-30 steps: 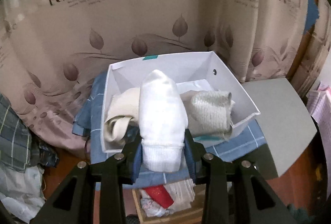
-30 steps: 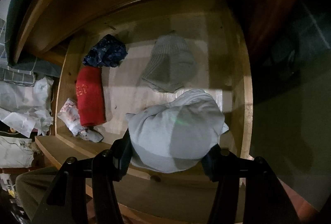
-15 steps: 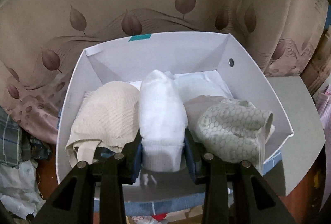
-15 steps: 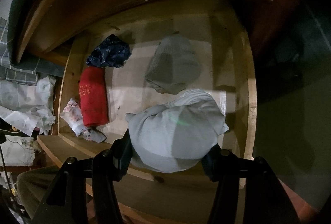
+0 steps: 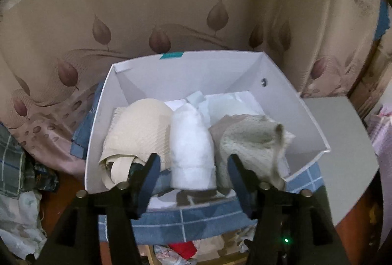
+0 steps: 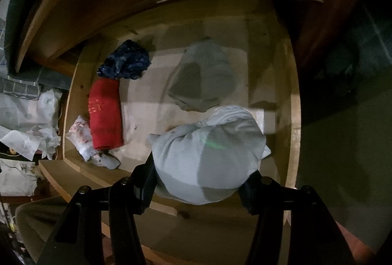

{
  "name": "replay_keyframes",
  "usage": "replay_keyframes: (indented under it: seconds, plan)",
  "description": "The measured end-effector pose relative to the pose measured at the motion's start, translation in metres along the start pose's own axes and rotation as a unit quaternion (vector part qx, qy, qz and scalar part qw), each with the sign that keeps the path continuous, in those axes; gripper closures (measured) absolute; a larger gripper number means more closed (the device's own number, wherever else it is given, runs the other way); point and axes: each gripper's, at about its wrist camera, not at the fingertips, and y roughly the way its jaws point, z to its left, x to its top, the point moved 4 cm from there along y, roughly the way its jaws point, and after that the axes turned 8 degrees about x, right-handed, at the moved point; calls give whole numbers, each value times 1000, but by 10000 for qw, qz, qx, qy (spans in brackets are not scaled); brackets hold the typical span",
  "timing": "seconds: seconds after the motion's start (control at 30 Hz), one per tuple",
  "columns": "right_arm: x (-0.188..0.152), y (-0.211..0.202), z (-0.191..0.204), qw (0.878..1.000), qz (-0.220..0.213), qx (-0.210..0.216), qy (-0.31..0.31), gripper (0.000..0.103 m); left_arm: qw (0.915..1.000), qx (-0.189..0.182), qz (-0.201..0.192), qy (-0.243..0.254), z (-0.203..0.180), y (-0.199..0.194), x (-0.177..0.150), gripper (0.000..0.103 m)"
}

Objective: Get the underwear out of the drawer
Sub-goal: 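Lift blue underwear with the right tool toward the box while the left tool returns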

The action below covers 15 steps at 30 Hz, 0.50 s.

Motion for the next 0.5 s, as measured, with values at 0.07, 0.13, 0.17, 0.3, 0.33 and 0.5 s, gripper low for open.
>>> replay_keyframes:
  seconds: [0.07,0.13,0.17,0.3,0.33,0.5]
  plan:
    - [1,-1,0,10000,-41,-51,-32,49,9999,110,-57,-28,5,-12,-3,41]
    - [1,-1,1,9999,-69,-117,-88,49,9997,170,-160,-99,11,-24,-8,41]
    - [1,-1,1,9998,-84,-162,-113,49,9994,245,-199,-154,14,-29,-11,41]
    - [2,-2,0,9995,-119,-266,-124,49,9966,516,-554,-337,30,-56,-34,41]
    - [2,-2,0,9994,-133,-289,-118,49,9952,634,-688,-297,33,-62,-43,41]
    - [4,-11,2,9989,-306,-304,-205,49,9853,1390,-995,-11,41,-70,-96,41]
